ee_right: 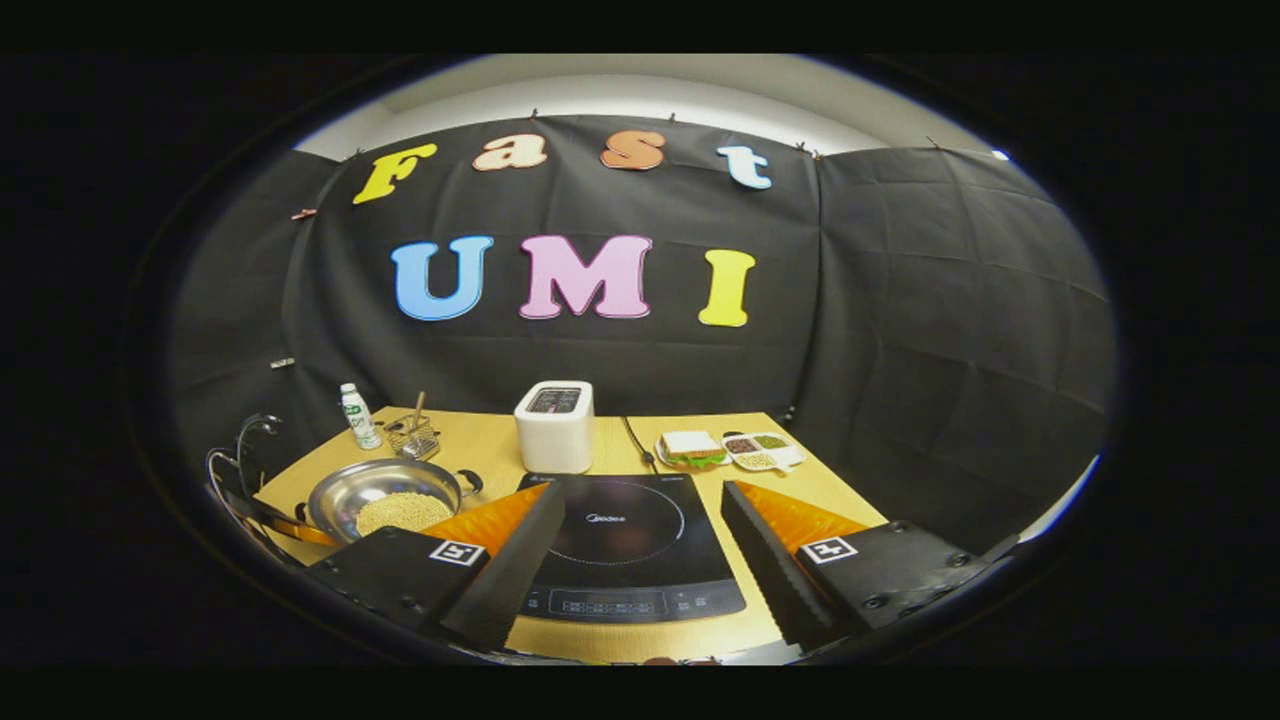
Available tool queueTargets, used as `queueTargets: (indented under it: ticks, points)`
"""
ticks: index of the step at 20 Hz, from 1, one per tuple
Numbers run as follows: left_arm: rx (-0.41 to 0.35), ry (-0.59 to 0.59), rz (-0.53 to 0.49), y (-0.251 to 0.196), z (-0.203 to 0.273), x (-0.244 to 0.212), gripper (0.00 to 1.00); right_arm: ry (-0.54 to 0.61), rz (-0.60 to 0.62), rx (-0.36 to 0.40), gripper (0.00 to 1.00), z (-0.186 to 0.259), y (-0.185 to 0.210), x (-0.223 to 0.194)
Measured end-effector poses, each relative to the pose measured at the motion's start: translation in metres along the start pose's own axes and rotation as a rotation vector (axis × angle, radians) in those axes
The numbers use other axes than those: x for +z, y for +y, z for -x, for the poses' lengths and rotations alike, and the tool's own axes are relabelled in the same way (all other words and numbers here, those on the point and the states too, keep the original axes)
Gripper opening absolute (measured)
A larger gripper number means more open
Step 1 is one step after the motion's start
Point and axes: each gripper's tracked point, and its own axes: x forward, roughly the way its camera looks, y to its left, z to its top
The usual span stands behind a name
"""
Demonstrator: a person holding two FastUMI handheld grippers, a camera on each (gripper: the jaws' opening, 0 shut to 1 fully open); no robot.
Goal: First push the handle of the pot to place it horizontally, then grasp the pot with both hands and set it on the induction cooktop.
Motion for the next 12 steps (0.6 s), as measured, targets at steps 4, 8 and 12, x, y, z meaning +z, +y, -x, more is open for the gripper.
queueTargets:
  ticks: [4, 8, 12]
  points:
    - [0.029, 0.001, 0.008, 0.021, -0.006, 0.006, 0.05, 0.017, 0.000, -0.007, 0.98, -0.004, 0.001, -0.004]
    - [0.043, -0.012, 0.041, 0.040, -0.011, 0.013, 0.05, 0.046, 0.011, -0.007, 0.98, -0.005, 0.003, -0.011]
    - [0.058, -0.022, 0.088, 0.055, -0.015, 0.021, 0.05, 0.045, 0.019, -0.012, 0.98, -0.004, -0.001, -0.008]
